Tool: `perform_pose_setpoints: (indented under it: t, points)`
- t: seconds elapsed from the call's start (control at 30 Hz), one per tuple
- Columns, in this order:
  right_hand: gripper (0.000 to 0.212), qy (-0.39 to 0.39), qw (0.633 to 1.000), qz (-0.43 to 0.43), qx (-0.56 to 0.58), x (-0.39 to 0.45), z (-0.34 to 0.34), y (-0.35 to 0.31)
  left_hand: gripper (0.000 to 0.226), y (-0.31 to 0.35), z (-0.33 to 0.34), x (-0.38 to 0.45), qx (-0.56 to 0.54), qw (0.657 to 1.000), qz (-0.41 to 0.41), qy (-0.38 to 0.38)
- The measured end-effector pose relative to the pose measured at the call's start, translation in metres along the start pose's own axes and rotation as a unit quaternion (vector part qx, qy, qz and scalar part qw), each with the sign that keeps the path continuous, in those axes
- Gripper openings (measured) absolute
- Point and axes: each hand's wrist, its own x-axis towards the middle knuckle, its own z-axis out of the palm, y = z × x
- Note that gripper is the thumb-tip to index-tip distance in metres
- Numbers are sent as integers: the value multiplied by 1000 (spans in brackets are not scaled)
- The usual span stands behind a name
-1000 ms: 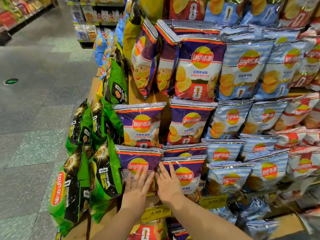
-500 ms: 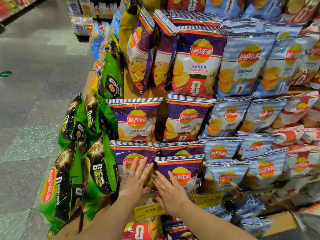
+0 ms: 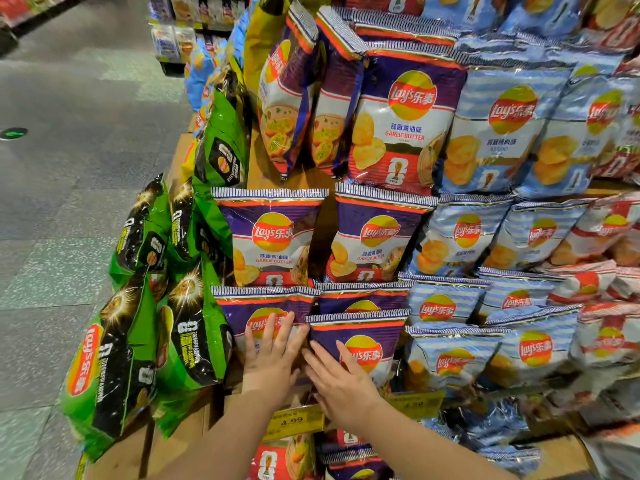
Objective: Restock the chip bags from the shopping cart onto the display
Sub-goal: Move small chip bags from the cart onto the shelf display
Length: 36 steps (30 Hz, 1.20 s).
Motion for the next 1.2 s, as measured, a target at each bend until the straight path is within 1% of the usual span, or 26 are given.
perform_pose_setpoints:
  t: [0.1, 0.13, 0.17, 0.23, 0.27, 0.3, 0.37, 0.43, 0.47, 0.53, 0.57, 0.63, 0.7, 0.8, 0.87, 0.9, 0.93, 1.0, 1.03, 1.07, 1.1, 1.13, 1.17, 1.2]
  points:
    - [59, 39, 999, 20, 0, -3, -5, -1, 144, -1, -1, -5, -3, 1000, 2, 13]
    - [60, 42, 999, 22, 4, -5, -6, 1, 140, 0, -6, -8, 4, 1000, 0, 17]
    - [58, 38, 999, 26, 14, -7, -8, 2, 132, 0, -8, -13, 10, 1000, 3, 24]
    - [54, 22, 998, 41, 44, -9, -13, 6, 107, 2, -15, -24, 8, 1000, 2, 26]
    - [55, 14, 997, 52, 56, -9, -17, 8, 96, 5, -20, -28, 1, 1000, -9, 19]
    - [56, 11, 996, 61, 64, -8, -20, 9, 90, 9, -25, -31, -4, 1000, -17, 20]
    - [57, 6, 994, 80, 78, -9, -31, 13, 91, 19, -34, -35, -18, 999, -40, 25]
    - [55, 23, 989, 112, 98, -9, -41, 16, 101, 30, -41, -35, -39, 996, -76, 26]
    - [54, 25, 983, 137, 116, -11, -49, 18, 103, 37, -47, -34, -49, 994, -92, 29]
    - [54, 35, 971, 179, 153, -15, -61, 20, 95, 49, -67, -35, -66, 992, -98, 33]
    - [54, 43, 966, 192, 167, -18, -65, 21, 88, 53, -77, -35, -75, 992, -97, 28]
    - [55, 39, 962, 210, 168, -26, -74, 23, 75, 60, -91, -37, -77, 991, -102, 31]
    - [56, 34, 960, 226, 164, -34, -78, 25, 71, 67, -103, -42, -78, 990, -102, 53]
    - [60, -24, 945, 261, 194, -54, -99, 21, 70, 81, -120, -53, -77, 993, -70, 54]
    - [71, -17, 949, 256, 184, -68, -107, 12, 68, 87, -129, -64, -68, 996, -46, 42]
    - [72, -10, 947, 260, 190, -75, -109, 8, 67, 89, -133, -69, -66, 996, -39, 39]
    - [73, -2, 942, 273, 197, -80, -113, 2, 67, 89, -137, -74, -63, 997, -32, 38]
    - [69, -19, 921, 323, 218, -92, -128, -8, 67, 92, -144, -84, -53, 998, -14, 24]
    - [68, 0, 916, 342, 207, -100, -134, -12, 67, 95, -145, -90, -51, 999, -1, 13]
    - [68, 3, 914, 351, 204, -109, -141, -15, 67, 99, -147, -96, -52, 999, 15, 5]
    - [64, 10, 917, 358, 177, -118, -141, -20, 67, 103, -148, -101, -58, 998, 35, 0]
    - [59, -15, 906, 369, 206, -129, -143, -24, 67, 107, -149, -105, -62, 996, 58, 0]
    - [59, -18, 890, 389, 236, -139, -147, -28, 66, 112, -148, -109, -63, 995, 82, 5]
    - [61, 5, 882, 406, 240, -149, -148, -34, 66, 117, -148, -112, -63, 992, 104, 14]
